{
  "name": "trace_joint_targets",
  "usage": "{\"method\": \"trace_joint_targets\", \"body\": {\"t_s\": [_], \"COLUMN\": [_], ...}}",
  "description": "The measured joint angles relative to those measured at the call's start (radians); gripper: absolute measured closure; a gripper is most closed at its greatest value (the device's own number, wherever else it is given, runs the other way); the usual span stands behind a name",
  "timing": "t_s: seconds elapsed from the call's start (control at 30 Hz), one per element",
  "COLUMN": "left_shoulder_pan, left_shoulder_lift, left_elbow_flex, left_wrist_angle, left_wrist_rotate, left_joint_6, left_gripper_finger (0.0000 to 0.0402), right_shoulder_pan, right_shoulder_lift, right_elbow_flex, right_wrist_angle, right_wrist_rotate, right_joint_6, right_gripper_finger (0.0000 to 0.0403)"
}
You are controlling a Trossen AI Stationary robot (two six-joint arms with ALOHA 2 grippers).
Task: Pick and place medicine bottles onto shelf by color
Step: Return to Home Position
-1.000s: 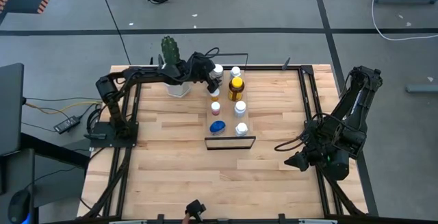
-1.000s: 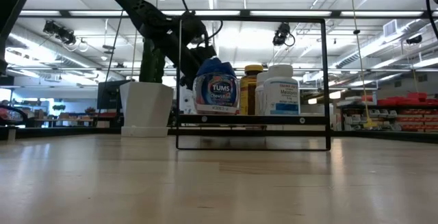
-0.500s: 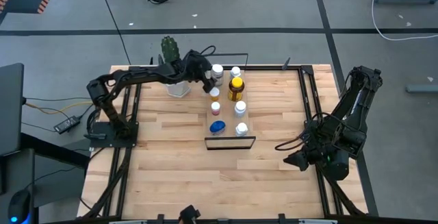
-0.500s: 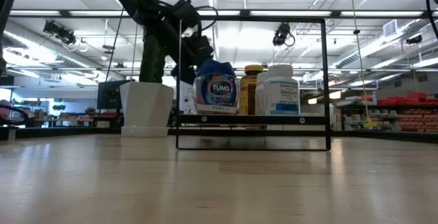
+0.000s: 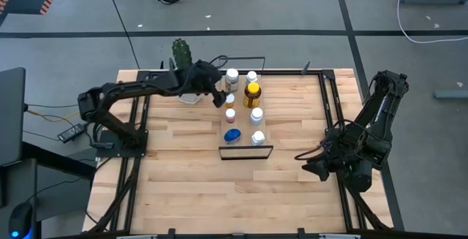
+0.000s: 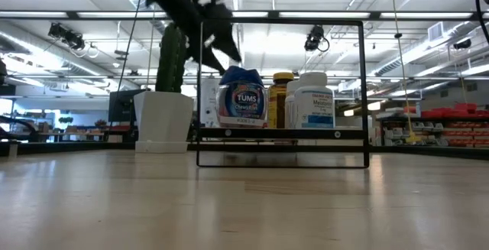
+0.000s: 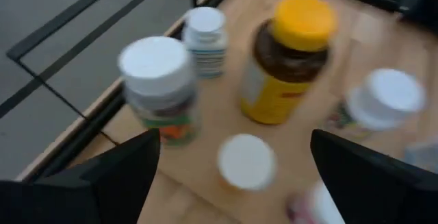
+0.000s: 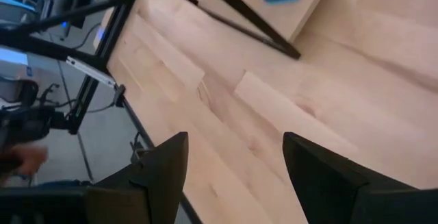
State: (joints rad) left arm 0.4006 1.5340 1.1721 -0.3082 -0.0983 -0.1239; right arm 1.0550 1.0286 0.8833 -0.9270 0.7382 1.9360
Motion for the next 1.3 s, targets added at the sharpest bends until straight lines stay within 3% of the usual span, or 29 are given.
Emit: {"method": "trace_joint_targets", "body": {"t_s": [0.23, 0.47, 0.6, 0.73, 0.8, 0.9, 1.1, 1.3], "left_shoulder_pan": [-0.145, -0.287, -0.377, -0.475, -0.515, -0.540, -0.510, -0.380], "left_shoulder_lift": [-0.127, -0.253, -0.313, -0.401, -0.471, -0.603, -0.870, -1.002], "left_elbow_flex": [0.000, 0.000, 0.000, -0.012, -0.071, -0.237, -0.574, -0.779], "left_wrist_angle": [-0.021, -0.100, -0.179, -0.251, -0.247, -0.156, 0.254, 0.396], "left_wrist_rotate": [-0.041, -0.085, -0.136, -0.245, -0.296, -0.302, -0.219, -0.068], "left_joint_6": [-0.154, -0.290, -0.338, -0.360, -0.367, -0.396, -0.372, -0.344], "left_gripper_finger": [0.0057, 0.0120, 0.0197, 0.0334, 0.0382, 0.0388, 0.0397, 0.0399], "right_shoulder_pan": [-0.018, -0.115, -0.173, -0.232, -0.267, -0.308, -0.326, -0.326], "right_shoulder_lift": [-0.002, -0.053, -0.142, -0.239, -0.277, -0.333, -0.475, -0.652], "right_elbow_flex": [0.000, 0.000, 0.000, 0.000, 0.000, -0.019, -0.120, -0.244], "right_wrist_angle": [-0.023, -0.029, -0.017, -0.017, -0.026, -0.028, -0.007, 0.109], "right_wrist_rotate": [0.058, 0.113, 0.189, 0.207, 0.212, 0.269, 0.360, 0.361], "right_joint_6": [-0.028, -0.146, -0.246, -0.414, -0.503, -0.611, -0.688, -0.867], "right_gripper_finger": [0.0158, 0.0159, 0.0189, 0.0271, 0.0327, 0.0390, 0.0395, 0.0396]}}
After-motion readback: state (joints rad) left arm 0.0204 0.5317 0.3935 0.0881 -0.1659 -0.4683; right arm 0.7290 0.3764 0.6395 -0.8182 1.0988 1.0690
